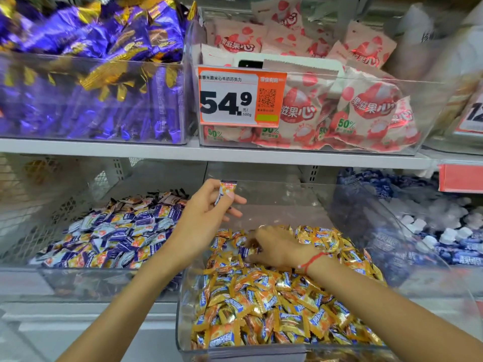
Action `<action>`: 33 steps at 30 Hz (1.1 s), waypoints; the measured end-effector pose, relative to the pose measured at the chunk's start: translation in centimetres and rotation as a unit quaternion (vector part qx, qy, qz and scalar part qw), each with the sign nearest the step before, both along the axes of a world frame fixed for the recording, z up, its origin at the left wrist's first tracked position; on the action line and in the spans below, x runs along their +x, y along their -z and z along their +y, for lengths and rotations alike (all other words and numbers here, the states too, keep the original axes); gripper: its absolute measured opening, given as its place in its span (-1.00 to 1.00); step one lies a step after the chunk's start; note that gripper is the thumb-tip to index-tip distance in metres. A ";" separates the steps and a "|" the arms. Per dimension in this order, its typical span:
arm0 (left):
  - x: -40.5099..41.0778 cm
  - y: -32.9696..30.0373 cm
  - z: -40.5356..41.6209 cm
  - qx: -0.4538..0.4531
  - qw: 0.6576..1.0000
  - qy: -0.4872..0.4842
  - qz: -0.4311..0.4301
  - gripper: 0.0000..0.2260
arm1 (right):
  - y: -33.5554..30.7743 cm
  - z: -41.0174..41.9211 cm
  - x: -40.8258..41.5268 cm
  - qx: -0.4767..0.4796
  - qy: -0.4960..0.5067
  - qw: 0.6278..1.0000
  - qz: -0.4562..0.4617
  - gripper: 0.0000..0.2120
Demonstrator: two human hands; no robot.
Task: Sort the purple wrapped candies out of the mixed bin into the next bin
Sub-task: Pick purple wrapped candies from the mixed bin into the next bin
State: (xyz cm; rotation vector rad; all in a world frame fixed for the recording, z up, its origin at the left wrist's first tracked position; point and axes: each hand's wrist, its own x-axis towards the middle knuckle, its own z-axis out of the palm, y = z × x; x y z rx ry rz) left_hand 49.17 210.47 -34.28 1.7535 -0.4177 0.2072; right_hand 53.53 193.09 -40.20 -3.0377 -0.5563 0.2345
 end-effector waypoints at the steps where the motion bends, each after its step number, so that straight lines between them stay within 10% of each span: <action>1: 0.0 0.0 0.0 0.003 1.000 0.003 -0.005 -0.91 | -0.1 0.5 0.0 -0.006 -0.009 1.000 -0.001 -0.63; 7: -0.9 -0.6 1.8 -0.011 1.000 -0.007 -0.027 -0.82 | -2.8 -1.3 -1.0 0.169 0.002 0.986 0.004 -0.79; 11: -1.6 -0.4 2.9 0.046 0.997 -0.059 -0.018 -0.85 | -6.6 0.1 -4.7 0.554 0.040 0.828 0.076 -0.81; 16: -3.1 -0.8 2.2 0.087 0.992 -0.063 -0.069 -0.63 | -8.8 4.0 -6.1 0.663 0.034 0.743 0.089 -0.83; 21: -2.2 -0.5 5.9 0.069 0.973 -0.192 -0.106 -0.77 | -8.4 4.1 -4.8 0.617 0.019 0.781 0.092 -0.84; 25: 0.0 2.0 9.6 0.228 0.929 -0.277 -0.095 -0.79 | -3.6 3.1 -1.1 0.398 0.051 0.916 0.022 -0.82; 29: 1.2 5.6 10.8 0.337 0.914 -0.226 -0.030 -0.39 | 0.3 4.0 1.4 0.107 -0.105 0.989 -0.016 -0.70; 33: 0.0 4.5 8.3 0.242 0.961 -0.122 -0.060 -0.43 | 1.0 4.6 2.5 0.011 -0.153 0.988 -0.034 -0.66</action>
